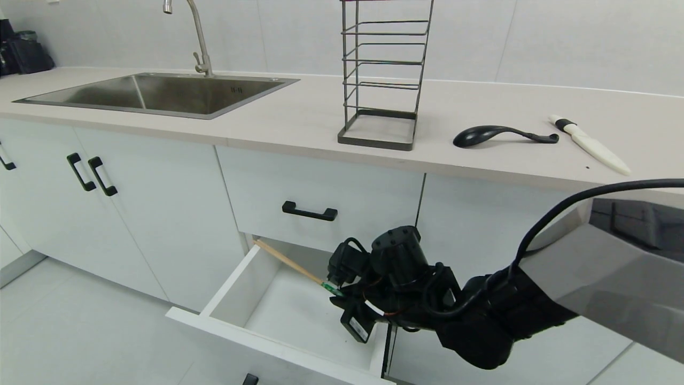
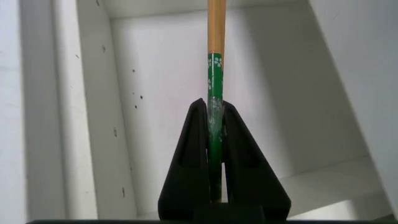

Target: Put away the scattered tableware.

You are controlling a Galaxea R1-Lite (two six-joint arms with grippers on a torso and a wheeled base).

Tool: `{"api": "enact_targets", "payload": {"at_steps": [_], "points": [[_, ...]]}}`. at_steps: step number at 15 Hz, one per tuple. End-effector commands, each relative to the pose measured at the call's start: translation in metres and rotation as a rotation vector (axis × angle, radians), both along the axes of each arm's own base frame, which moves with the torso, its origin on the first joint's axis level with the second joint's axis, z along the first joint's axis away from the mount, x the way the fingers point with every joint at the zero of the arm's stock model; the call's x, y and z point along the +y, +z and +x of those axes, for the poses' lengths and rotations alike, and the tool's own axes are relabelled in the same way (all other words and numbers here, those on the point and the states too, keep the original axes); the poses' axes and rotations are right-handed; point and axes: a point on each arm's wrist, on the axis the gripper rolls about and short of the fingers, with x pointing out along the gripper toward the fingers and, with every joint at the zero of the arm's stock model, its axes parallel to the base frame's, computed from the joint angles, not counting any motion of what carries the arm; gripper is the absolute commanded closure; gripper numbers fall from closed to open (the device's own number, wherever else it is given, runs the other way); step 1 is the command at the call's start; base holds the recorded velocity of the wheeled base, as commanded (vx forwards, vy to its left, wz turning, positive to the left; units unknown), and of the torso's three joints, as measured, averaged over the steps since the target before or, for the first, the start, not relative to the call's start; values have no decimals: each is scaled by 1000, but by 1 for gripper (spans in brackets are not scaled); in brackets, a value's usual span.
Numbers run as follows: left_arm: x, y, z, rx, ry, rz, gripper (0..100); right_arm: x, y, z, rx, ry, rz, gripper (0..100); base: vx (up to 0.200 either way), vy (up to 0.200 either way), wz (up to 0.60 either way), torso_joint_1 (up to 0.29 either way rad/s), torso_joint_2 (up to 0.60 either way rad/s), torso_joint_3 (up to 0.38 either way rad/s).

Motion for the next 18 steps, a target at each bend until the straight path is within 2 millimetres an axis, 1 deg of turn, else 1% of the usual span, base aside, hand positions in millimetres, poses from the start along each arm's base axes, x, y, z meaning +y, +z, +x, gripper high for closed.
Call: {"api": "enact_targets", "payload": {"at_steps": [1,3,5,8,10,13,16,18], "points": [[0,0,0,1,0,0,0,2,-14,5,13,-6,-24,100,0,0,0,0,0,0],[0,0,0,1,0,0,0,3,-18,13,14,-19,-25,100,0,0,0,0,0,0],[0,0,0,1,0,0,0,2,-27,16,22,-21,-43,100,0,0,0,0,0,0],[0,0,0,1,0,0,0,0,-34,19,30,-31,-56,100,0,0,0,0,0,0],[0,0,0,1,0,0,0,4,-40,22,23,-48,-72,100,0,0,0,0,0,0],[0,0,0,1,0,0,0,21,-50,26,24,-31,-81,100,0,0,0,0,0,0],[0,0,0,1,0,0,0,23,-62,25,43,-36,-118,100,0,0,0,0,0,0],[0,0,0,1,0,0,0,28,-65,21,45,-22,-120,100,0,0,0,0,0,0]]}}
